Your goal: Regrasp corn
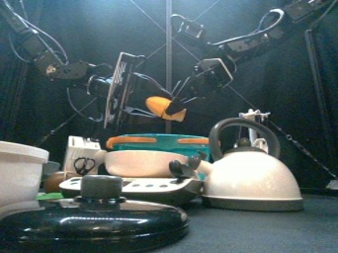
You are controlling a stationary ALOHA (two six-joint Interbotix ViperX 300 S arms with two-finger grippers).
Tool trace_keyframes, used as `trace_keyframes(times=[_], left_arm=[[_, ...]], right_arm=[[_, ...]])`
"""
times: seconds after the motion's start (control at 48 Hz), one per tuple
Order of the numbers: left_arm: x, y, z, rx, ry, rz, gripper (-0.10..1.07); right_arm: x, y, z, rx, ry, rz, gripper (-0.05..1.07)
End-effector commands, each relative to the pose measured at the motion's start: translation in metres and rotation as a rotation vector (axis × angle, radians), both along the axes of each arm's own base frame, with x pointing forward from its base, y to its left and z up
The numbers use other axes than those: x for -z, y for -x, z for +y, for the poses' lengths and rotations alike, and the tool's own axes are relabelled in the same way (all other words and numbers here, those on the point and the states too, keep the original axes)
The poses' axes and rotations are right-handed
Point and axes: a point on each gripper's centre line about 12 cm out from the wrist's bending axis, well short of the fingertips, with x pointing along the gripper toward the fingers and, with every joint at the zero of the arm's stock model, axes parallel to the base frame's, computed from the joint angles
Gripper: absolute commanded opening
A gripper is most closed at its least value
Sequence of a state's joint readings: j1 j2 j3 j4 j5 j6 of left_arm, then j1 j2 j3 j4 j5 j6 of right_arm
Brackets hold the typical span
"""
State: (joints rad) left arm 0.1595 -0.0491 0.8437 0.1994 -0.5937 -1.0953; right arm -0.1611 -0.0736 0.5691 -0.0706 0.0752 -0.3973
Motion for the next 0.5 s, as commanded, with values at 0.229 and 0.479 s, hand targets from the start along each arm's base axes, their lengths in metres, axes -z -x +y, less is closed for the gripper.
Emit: trace_keyframes(times=[0.229, 0.479], left_arm=[[-0.003, -0.003, -0.005, -0.019, 0.09, -0.025, 0.93], [0.002, -0.003, -0.005, -0.037, 0.126, -0.016, 0.92]], right_arm=[[-0.013, -0.002, -0.006, 0.014, 0.005, -0.037, 0.6], [-0.013, -0.002, -0.008, 0.019, 0.005, -0.038, 0.6]])
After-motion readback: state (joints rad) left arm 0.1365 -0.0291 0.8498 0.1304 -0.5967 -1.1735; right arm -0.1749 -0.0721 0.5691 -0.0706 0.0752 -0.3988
